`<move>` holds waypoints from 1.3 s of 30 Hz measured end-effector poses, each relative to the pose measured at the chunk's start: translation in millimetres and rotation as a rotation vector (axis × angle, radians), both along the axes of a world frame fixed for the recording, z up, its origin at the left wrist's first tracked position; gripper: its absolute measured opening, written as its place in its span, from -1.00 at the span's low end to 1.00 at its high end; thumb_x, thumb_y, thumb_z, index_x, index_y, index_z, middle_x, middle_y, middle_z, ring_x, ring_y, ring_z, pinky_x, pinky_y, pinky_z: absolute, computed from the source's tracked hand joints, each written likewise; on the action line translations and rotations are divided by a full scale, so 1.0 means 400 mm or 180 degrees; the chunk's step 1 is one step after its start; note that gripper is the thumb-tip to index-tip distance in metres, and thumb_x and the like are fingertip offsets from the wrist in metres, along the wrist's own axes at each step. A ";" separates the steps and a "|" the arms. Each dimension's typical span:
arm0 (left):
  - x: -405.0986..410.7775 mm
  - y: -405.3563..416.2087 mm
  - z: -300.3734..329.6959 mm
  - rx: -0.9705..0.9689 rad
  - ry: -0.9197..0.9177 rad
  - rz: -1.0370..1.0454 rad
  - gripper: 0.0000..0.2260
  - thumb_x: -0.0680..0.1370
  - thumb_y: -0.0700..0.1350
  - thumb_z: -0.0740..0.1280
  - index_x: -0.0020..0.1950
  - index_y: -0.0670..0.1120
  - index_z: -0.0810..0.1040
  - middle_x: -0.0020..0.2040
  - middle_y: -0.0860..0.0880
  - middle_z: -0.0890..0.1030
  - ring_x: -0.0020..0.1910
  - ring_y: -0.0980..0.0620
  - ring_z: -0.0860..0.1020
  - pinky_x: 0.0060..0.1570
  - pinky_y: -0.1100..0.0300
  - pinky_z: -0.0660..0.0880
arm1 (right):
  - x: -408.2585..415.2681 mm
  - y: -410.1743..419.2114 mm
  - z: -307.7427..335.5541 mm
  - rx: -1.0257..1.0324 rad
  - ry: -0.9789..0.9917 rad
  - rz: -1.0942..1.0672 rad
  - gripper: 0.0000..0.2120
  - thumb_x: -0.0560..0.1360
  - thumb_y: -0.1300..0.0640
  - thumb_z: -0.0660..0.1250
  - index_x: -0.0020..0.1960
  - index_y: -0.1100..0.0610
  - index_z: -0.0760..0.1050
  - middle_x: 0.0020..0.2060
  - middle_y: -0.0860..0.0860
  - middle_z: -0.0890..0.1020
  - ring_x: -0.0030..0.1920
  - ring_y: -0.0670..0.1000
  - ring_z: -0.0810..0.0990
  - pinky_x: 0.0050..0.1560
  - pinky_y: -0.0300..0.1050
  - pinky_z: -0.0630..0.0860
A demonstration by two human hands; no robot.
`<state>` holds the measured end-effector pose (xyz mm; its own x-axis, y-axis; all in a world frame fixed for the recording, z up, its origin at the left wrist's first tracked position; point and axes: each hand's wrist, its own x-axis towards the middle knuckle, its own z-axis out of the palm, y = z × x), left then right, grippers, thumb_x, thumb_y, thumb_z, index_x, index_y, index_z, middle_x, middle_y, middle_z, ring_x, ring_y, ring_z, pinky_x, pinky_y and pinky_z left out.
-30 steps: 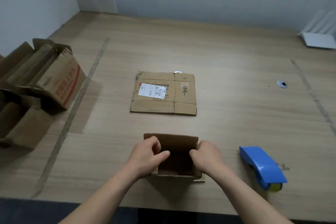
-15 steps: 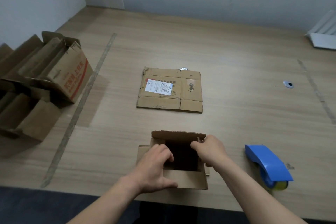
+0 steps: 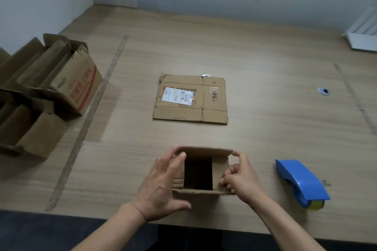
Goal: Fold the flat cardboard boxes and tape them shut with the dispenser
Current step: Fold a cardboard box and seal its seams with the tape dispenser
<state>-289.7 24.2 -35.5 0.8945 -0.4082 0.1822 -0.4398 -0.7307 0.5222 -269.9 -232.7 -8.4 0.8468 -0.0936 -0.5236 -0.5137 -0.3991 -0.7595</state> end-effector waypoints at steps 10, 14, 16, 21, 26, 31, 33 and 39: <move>0.045 -0.027 -0.031 -0.0410 0.0528 0.0844 -0.53 0.34 0.05 0.58 0.20 0.04 0.57 0.29 0.11 0.36 0.24 0.10 0.34 0.20 0.12 0.44 | 0.003 -0.051 0.008 -0.0670 -0.0256 0.1223 -0.40 0.27 -0.21 0.54 0.27 -0.28 0.46 0.02 -0.12 0.53 -0.06 -0.16 0.48 -0.07 -0.29 0.43; 0.038 -0.047 -0.070 -0.0652 0.0569 0.1064 -0.76 0.37 -0.06 0.58 -0.03 -0.04 0.64 0.25 0.04 0.41 0.20 0.00 0.41 0.19 0.07 0.46 | 0.001 -0.047 -0.033 -0.0813 -0.0527 0.0850 -0.65 0.42 0.05 0.57 0.10 -0.23 0.56 0.00 -0.13 0.50 -0.03 -0.18 0.48 -0.07 -0.42 0.38; 0.031 -0.052 -0.075 -0.0716 0.0497 0.1163 -0.80 0.42 -0.05 0.54 -0.02 -0.03 0.63 0.33 0.00 0.39 0.21 -0.02 0.41 0.20 -0.03 0.49 | 0.000 -0.042 -0.056 -0.0470 -0.0667 0.0608 -0.67 0.39 0.17 0.60 0.00 -0.17 0.60 0.06 -0.13 0.53 0.05 -0.21 0.51 0.03 -0.46 0.41; -0.009 -0.062 -0.081 0.0297 0.0896 0.0480 -0.31 0.48 0.35 0.12 0.49 -0.02 0.32 0.64 -0.02 -0.11 0.59 -0.09 -0.10 0.53 -0.02 0.03 | -0.010 -0.049 -0.092 -0.0141 -0.0758 0.0403 -0.62 0.39 0.22 0.59 0.00 -0.19 0.59 0.10 -0.12 0.61 0.06 -0.19 0.59 0.13 -0.28 0.55; -0.009 -0.096 -0.102 0.0847 0.0754 0.0102 -0.32 0.54 0.31 -0.04 0.61 0.06 -0.04 0.56 0.06 -0.42 0.51 -0.16 -0.40 0.48 -0.14 -0.14 | -0.038 -0.056 -0.093 -0.0508 -0.0803 0.0499 -0.60 0.40 0.02 0.57 0.16 -0.12 0.50 0.11 -0.23 0.52 0.09 -0.27 0.49 0.06 -0.16 0.52; 0.026 -0.165 -0.095 0.1165 0.0602 -0.0049 -0.40 0.57 0.26 -0.04 0.58 0.07 0.11 0.61 -0.01 -0.22 0.53 -0.32 -0.13 0.42 -0.22 0.15 | -0.035 -0.103 -0.109 -0.0624 -0.0759 0.0203 -0.66 0.43 -0.07 0.53 0.11 -0.19 0.45 0.10 -0.24 0.49 0.08 -0.19 0.48 0.05 -0.01 0.60; 0.037 -0.186 -0.082 0.1286 0.0842 -0.0065 -0.36 0.55 0.30 -0.15 0.61 0.11 0.00 0.58 0.01 -0.38 0.52 -0.22 -0.35 0.49 -0.20 0.03 | -0.028 -0.117 -0.116 -0.0559 -0.0789 -0.0028 -0.75 0.47 -0.04 0.50 0.06 -0.20 0.48 0.07 -0.25 0.51 0.08 -0.15 0.50 0.02 0.16 0.63; 0.029 -0.250 -0.035 0.1730 0.0382 0.0062 -0.46 0.52 0.15 0.25 0.41 -0.12 0.48 0.49 -0.23 0.36 0.48 -0.33 0.27 0.28 -0.26 0.43 | -0.021 -0.129 -0.109 -0.0472 -0.0914 -0.0207 -0.79 0.48 0.05 0.51 0.06 -0.08 0.54 0.03 -0.21 0.55 0.05 -0.17 0.52 0.04 0.17 0.62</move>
<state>-278.1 -75.8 -49.6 0.9044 -0.3981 -0.1534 -0.3841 -0.9163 0.1135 -278.2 -284.5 -51.9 0.9477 -0.2097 -0.2408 -0.3149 -0.4896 -0.8131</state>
